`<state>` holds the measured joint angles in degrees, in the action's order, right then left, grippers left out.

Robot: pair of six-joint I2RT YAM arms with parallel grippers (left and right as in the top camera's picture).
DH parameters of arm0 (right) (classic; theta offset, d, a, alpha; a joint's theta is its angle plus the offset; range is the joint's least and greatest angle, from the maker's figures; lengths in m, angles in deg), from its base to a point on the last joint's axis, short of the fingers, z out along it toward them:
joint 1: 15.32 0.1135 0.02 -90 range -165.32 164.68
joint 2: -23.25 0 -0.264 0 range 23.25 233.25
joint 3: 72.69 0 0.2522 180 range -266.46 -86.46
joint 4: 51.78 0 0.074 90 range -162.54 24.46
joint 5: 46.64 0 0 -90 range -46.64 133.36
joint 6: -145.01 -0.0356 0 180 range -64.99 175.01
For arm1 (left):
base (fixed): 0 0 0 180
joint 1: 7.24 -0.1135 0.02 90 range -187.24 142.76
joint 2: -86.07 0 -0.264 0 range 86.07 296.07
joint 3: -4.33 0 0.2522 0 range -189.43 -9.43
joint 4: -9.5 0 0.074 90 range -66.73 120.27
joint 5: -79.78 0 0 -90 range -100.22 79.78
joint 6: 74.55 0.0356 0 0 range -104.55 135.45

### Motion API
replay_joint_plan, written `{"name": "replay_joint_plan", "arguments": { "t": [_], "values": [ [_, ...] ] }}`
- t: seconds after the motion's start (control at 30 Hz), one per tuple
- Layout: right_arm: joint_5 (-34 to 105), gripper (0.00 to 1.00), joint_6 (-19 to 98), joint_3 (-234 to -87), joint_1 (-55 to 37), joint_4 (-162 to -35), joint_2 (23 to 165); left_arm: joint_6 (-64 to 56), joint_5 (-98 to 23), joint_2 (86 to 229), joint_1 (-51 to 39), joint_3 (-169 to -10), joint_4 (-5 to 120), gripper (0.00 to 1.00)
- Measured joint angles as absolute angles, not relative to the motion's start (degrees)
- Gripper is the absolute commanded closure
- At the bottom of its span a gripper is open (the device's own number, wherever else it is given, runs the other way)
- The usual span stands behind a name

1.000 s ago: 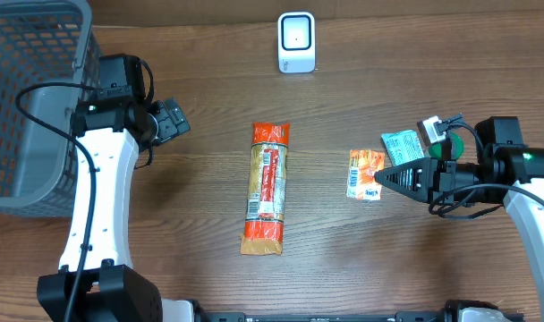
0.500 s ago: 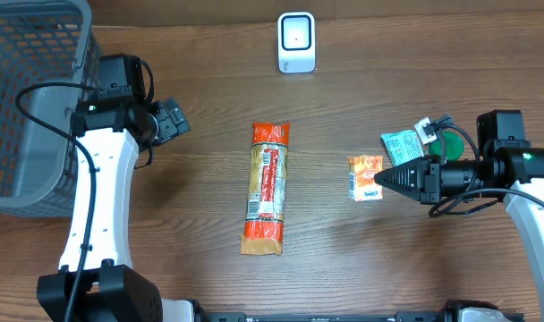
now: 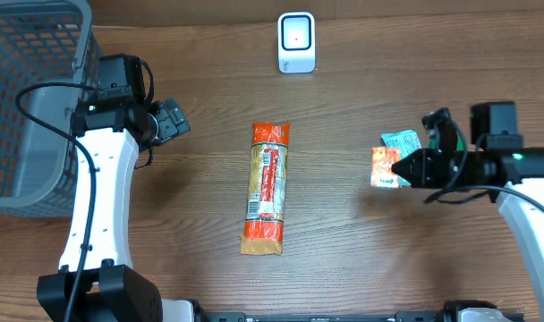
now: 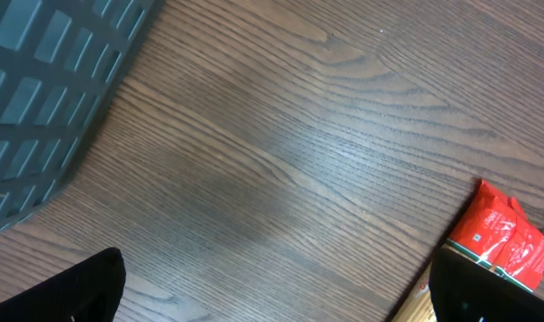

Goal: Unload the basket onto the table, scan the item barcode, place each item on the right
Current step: 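Carry the orange box to the white scanner and hold it there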

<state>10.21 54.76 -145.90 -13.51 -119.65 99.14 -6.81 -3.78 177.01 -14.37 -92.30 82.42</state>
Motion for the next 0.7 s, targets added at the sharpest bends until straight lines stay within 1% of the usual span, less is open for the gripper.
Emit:
{"name": "replay_joint_plan", "arguments": {
  "t": [0.13, 0.23, 0.37, 0.5, 0.63, 0.7],
  "values": [
    [17.9, 0.97, 48.2, -146.9, -7.5, -119.4, 99.2, -6.8, -3.8, 177.0, -14.4, -92.3, 82.4, 0.0],
    [22.5, 0.97, 44.8, -152.1, -4.2, -124.2, 100.1, -6.8, -3.8, 177.0, -14.4, -92.3, 82.4, 0.0],
    [27.2, 0.97, 42.7, -167.7, -1.8, -133.6, 104.8, -6.8, -3.8, 177.0, -14.4, -92.3, 82.4, 0.0],
    [31.7, 0.97, 41.9, -186.3, -0.7, -144.2, 112.7, -6.8, -3.8, 177.0, -14.4, -92.3, 82.4, 0.0],
    [36.3, 0.97, 41.8, -203.5, 0.6, -149.7, 121.9, -6.8, -4.0, 177.0, -14.4, -92.3, 82.4, 0.0],
    [38.5, 0.97, 42.1, -211.4, 1.3, -149.2, 126.5, -6.8, -4.0, 177.0, -14.4, -92.3, 82.4, 0.0]
  ]
}}
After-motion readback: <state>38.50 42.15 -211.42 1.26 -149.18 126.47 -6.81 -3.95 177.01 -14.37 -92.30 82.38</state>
